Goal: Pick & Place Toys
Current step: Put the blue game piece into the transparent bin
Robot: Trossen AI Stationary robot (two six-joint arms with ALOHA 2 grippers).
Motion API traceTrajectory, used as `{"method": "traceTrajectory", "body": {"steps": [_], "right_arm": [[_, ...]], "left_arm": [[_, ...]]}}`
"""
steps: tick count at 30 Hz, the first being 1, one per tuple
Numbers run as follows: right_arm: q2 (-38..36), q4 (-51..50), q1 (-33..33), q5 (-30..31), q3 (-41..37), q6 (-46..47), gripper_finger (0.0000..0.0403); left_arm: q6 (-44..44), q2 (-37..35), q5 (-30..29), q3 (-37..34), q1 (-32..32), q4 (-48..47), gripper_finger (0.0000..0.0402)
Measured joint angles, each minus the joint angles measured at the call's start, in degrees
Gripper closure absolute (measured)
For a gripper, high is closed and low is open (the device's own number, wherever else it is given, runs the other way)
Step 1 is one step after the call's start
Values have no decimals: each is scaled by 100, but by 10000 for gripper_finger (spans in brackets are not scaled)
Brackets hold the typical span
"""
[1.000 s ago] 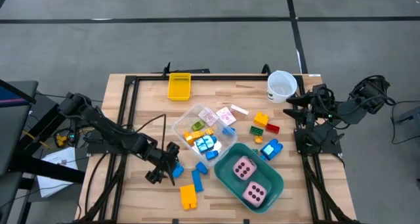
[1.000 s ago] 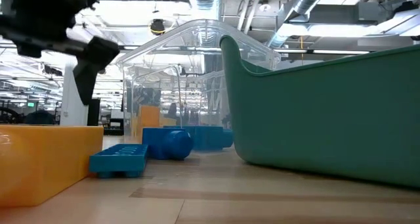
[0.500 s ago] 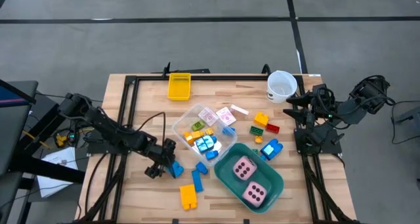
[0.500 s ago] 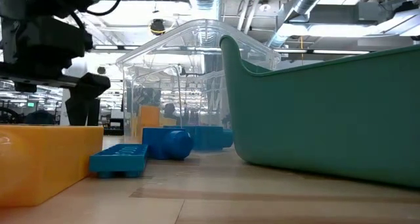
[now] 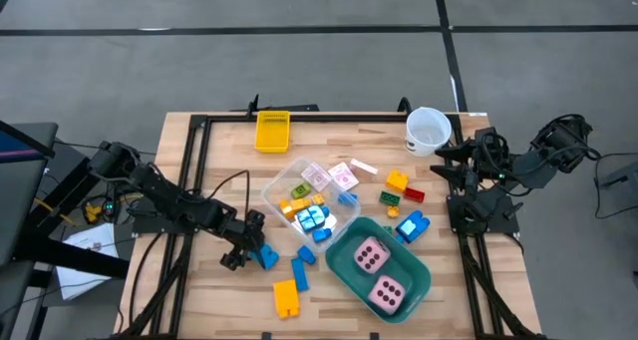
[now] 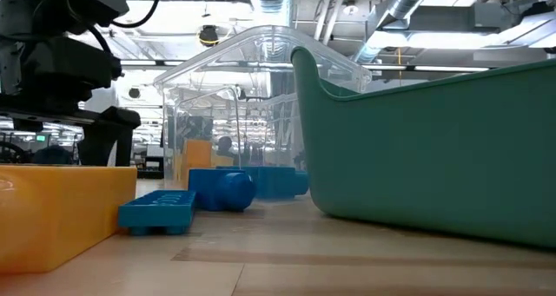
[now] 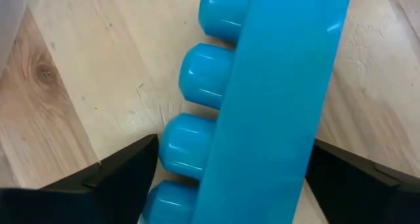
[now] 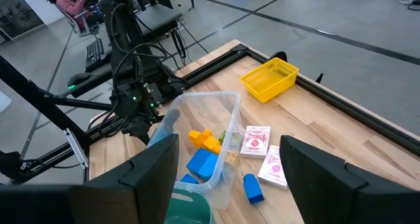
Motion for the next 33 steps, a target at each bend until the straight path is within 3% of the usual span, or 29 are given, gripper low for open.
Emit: {"method": "traceTrajectory", "body": {"steps": [8, 14, 20, 27, 33], "right_arm": [[0, 2, 2, -2, 0, -2, 148], [0, 2, 2, -9, 0, -13, 148], [-1, 2, 4, -27, 0, -15, 148], [-2, -97, 4, -85, 0, -15, 148], [0, -261, 4, -238, 0, -15, 148]], "left_arm": [[-570, -6, 32, 0, -29, 7, 148], [-1792, -175, 653, 4, -482, -166, 149], [-2996, -1133, 1102, 171, -1298, -176, 146], [-4189, -2008, 698, 1334, -1703, -153, 147], [-4281, -1619, 599, 2744, -1509, -175, 147]]}}
